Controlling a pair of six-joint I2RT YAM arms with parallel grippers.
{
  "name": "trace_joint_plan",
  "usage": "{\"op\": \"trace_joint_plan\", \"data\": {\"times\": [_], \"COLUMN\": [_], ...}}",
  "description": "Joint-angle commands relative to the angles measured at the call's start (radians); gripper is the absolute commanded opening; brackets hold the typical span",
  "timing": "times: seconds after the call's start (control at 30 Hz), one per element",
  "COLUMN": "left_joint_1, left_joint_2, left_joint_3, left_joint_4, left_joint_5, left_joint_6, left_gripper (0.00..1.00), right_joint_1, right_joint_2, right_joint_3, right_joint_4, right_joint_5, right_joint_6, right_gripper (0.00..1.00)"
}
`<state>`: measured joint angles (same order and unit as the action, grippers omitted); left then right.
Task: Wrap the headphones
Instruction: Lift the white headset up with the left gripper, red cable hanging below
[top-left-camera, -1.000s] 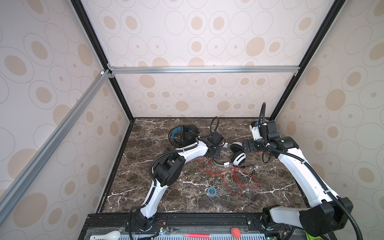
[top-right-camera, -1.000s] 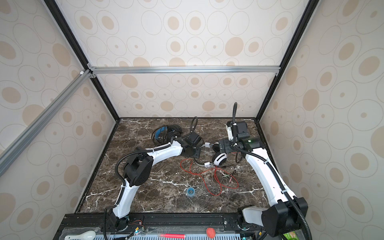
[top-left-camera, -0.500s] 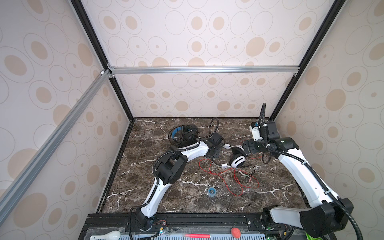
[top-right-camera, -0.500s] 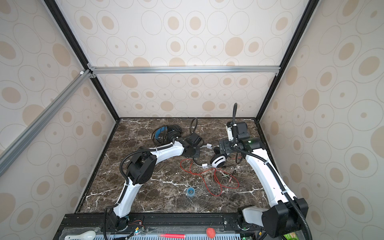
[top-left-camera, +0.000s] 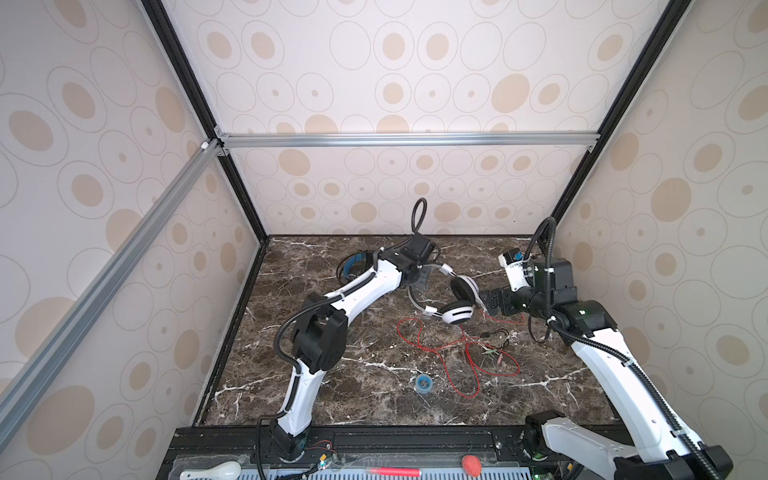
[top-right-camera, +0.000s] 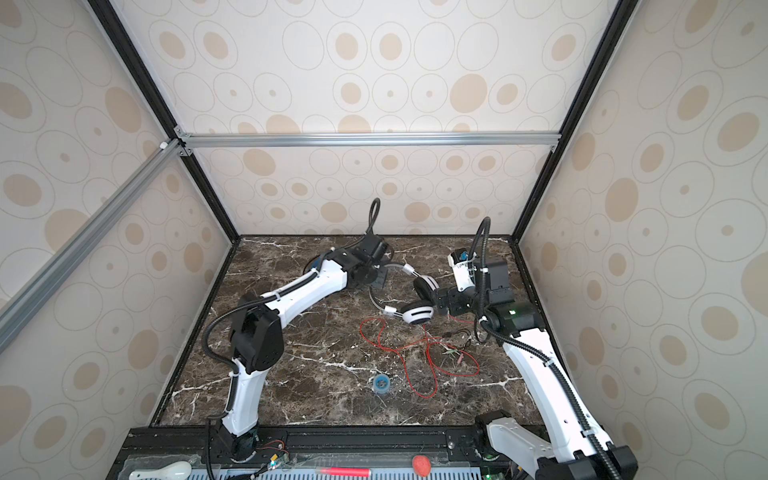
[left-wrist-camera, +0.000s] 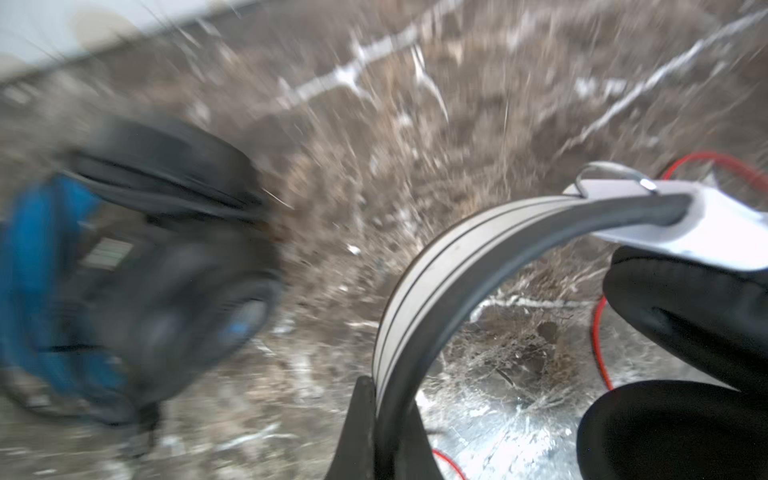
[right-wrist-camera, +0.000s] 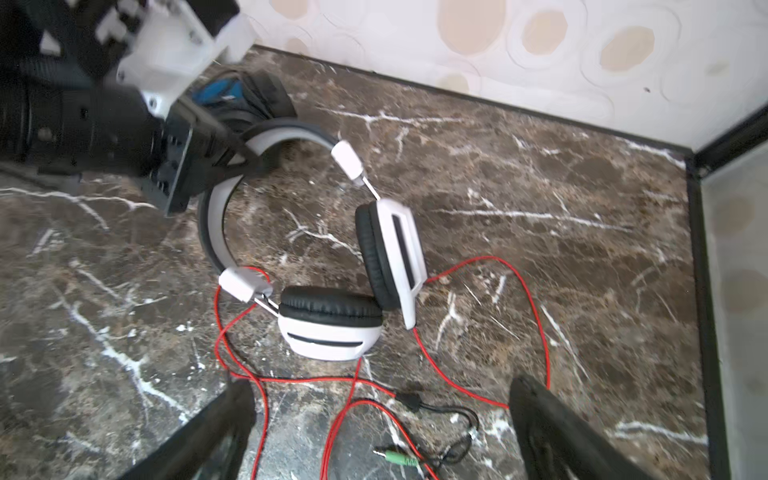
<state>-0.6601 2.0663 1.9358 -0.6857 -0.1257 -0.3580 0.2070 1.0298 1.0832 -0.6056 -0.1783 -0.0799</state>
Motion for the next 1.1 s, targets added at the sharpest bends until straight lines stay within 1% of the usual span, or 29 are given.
{"op": "trace_joint_plan", "data": {"times": [0.0,0.03,0.1,0.23,0.33,0.5,0.6,0.73,0.87,1.07], "left_joint_1": [0.044,0.054,0.068,0.097,0.119,0.144,0.166,0.185,0.193,0.197], "left_joint_2": [-0.14,-0.168,-0.229,-0.308,-0.345,-0.425,-0.444,-0.456,-0.453,-0.457], "left_joint_3": [0.084,0.076,0.048,0.03,0.04,-0.007,-0.003,0.03,0.094,0.154], "left_joint_4": [-0.001,0.012,0.046,0.058,0.04,0.052,0.026,0.001,-0.032,-0.058], "left_joint_5": [0.024,0.042,0.072,0.103,0.088,0.077,0.081,0.09,0.089,0.086], "left_joint_6": [0.1,0.122,0.161,0.202,0.205,0.207,0.209,0.205,0.193,0.171], "left_gripper": [0.0,0.0,0.0,0.0,0.0,0.0,0.0,0.0,0.0,0.0], "right_joint_1": [-0.006,-0.006,-0.006,-0.006,-0.006,-0.006,-0.006,-0.006,-0.006,-0.006], "right_joint_2": [-0.055,-0.07,-0.09,-0.087,-0.062,-0.035,-0.017,0.014,0.038,0.071], "right_joint_3": [-0.02,-0.023,-0.035,-0.033,-0.009,-0.006,-0.008,-0.01,-0.027,-0.088], "right_joint_4": [0.086,0.1,0.129,0.143,0.132,0.19,0.206,0.205,0.234,0.328], "right_joint_5": [-0.178,-0.22,-0.266,-0.3,-0.306,-0.319,-0.307,-0.351,-0.387,-0.394], "right_joint_6": [-0.066,-0.077,-0.082,-0.082,-0.091,-0.097,-0.101,-0.117,-0.097,-0.053], "right_gripper": [0.96,0.95,0.94,0.94,0.93,0.88,0.86,0.84,0.82,0.8]}}
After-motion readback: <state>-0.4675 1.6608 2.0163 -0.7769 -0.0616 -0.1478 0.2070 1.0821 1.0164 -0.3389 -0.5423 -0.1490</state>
